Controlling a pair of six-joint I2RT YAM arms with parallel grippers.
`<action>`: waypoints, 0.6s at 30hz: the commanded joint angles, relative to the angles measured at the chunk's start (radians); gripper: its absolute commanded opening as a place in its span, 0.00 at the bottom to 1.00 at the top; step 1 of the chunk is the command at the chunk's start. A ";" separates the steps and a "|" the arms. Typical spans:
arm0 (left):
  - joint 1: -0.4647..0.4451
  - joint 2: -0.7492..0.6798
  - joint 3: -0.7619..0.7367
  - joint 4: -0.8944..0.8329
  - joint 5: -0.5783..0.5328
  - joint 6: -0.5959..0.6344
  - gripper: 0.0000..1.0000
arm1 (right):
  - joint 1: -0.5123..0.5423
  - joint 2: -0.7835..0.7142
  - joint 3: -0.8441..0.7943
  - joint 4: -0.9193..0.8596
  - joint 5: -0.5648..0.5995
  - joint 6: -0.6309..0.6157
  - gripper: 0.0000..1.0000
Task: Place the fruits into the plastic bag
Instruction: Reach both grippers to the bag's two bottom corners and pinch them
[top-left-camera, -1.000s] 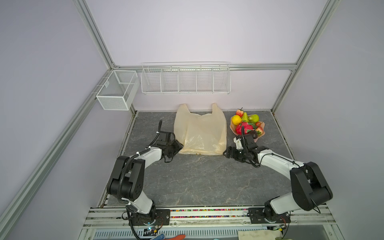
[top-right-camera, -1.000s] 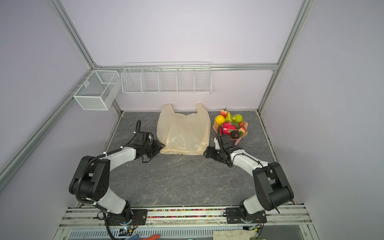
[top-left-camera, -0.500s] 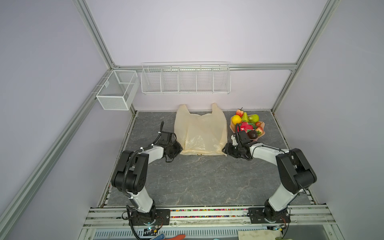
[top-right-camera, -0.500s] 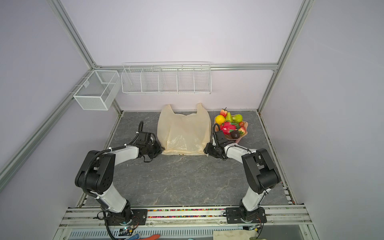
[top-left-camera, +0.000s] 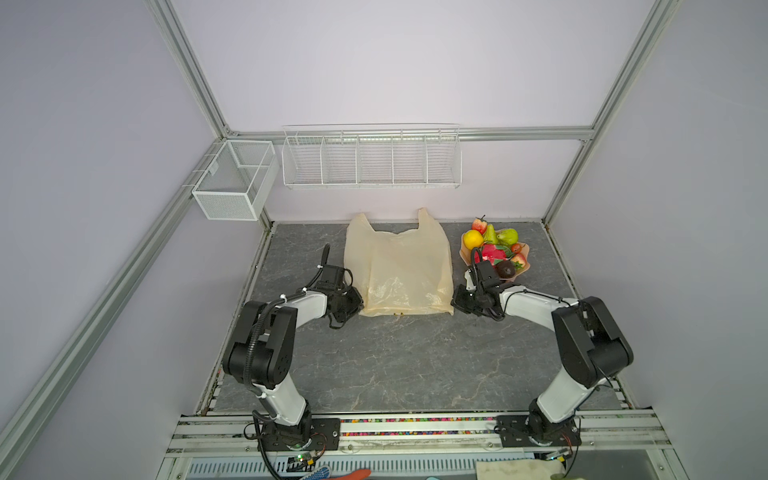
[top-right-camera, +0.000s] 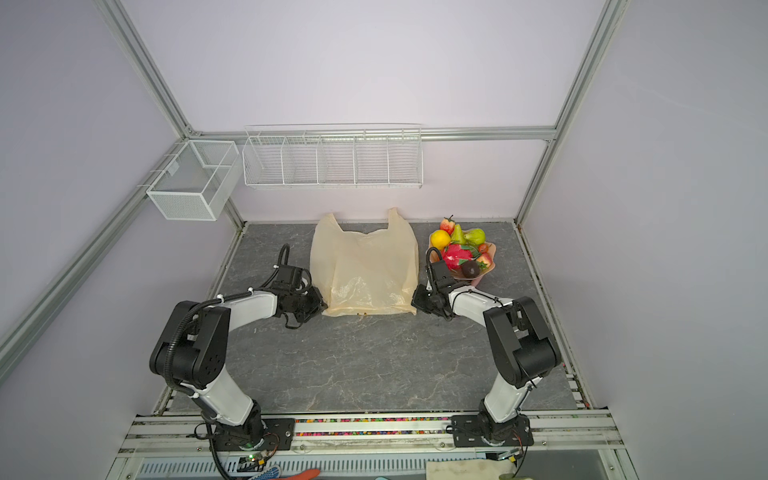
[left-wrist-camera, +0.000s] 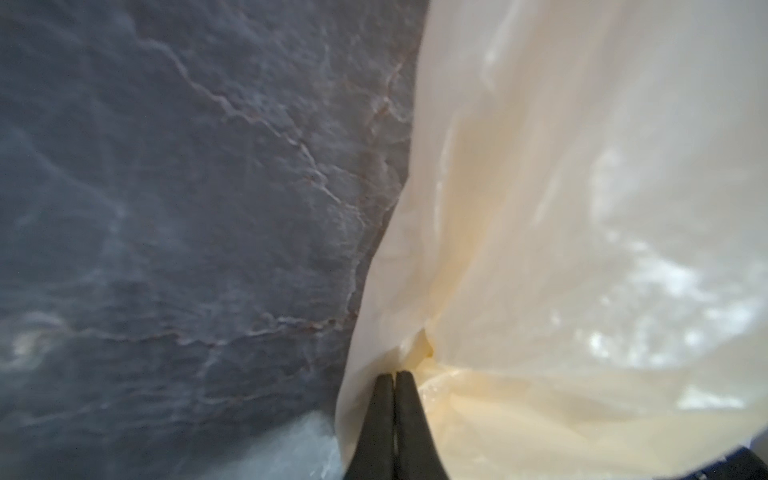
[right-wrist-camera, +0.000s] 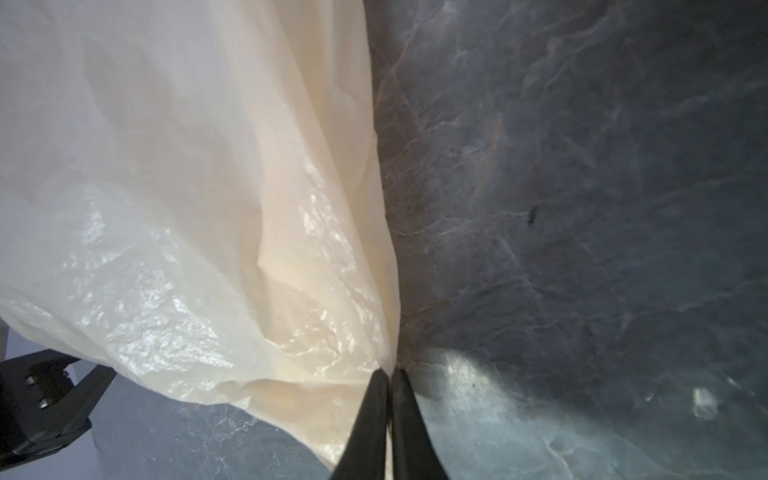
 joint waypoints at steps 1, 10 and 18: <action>0.008 -0.079 0.027 -0.048 0.033 0.096 0.00 | 0.003 -0.036 -0.037 -0.041 0.042 0.042 0.07; 0.097 -0.244 0.005 -0.202 0.035 0.236 0.00 | 0.004 -0.192 -0.146 -0.100 0.121 0.137 0.06; 0.155 -0.303 0.030 -0.281 0.025 0.313 0.00 | 0.054 -0.328 -0.231 -0.083 0.097 0.314 0.06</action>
